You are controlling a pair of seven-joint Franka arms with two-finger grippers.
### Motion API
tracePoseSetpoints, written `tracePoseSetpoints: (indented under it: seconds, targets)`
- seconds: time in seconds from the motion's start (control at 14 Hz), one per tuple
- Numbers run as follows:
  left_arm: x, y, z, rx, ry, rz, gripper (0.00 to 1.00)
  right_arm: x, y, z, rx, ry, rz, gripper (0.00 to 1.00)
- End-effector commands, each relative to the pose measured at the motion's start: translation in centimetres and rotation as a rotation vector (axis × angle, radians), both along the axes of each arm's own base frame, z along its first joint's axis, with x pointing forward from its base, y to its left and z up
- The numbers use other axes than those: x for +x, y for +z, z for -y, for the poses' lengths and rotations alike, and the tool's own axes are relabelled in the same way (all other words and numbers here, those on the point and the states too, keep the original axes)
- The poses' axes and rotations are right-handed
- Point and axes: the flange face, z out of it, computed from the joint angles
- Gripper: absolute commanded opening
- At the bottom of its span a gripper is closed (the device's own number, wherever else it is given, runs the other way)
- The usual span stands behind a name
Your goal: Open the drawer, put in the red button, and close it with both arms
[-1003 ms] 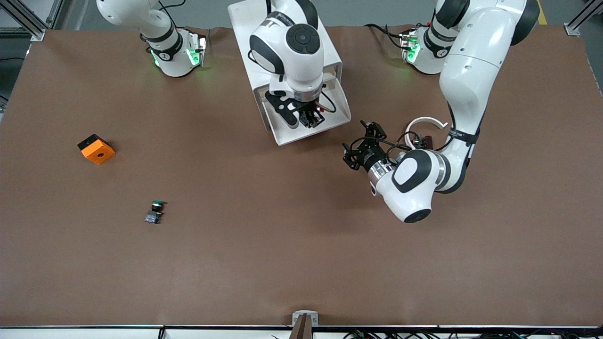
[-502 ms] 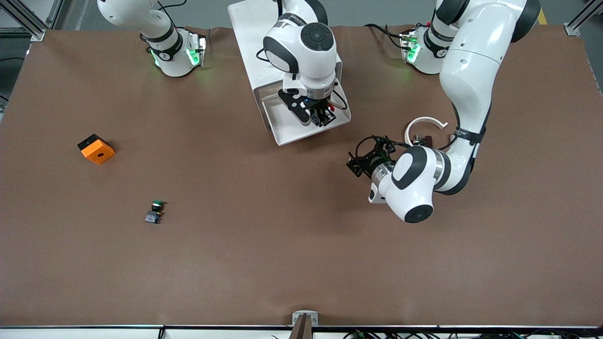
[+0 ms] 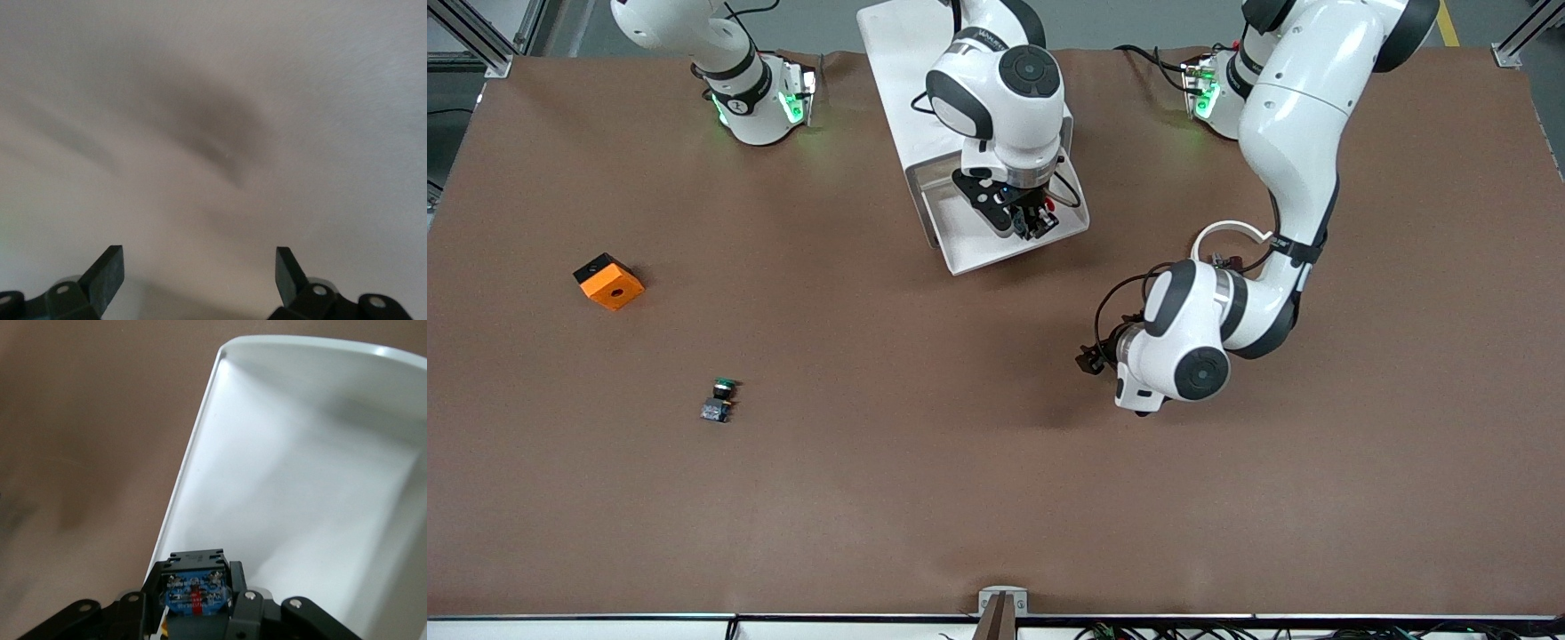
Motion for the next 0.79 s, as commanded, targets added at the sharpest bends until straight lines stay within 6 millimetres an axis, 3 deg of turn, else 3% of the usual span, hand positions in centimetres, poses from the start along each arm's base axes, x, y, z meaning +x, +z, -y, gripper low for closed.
tracePoseSetpoints:
  seconds: [0.0,0.14,0.43,0.72]
  targets:
    - [-0.7,2.5,0.3,0.098,-0.034,0.102,1.00,-0.7,-0.2,-0.5,-0.014,0.001,0.014,0.00]
    - [0.0,4.0,0.7,0.084,-0.035,0.142,1.00,-0.8,-0.3,-0.5,-0.017,0.005,0.016,0.00]
    - [1.4,11.7,0.3,0.025,-0.013,0.293,1.00,-1.7,-0.7,-1.1,-0.022,0.020,0.013,0.00]
    - [1.3,15.0,0.6,-0.009,-0.006,0.363,1.00,-1.9,-1.5,-1.3,-0.030,0.025,0.009,0.00]
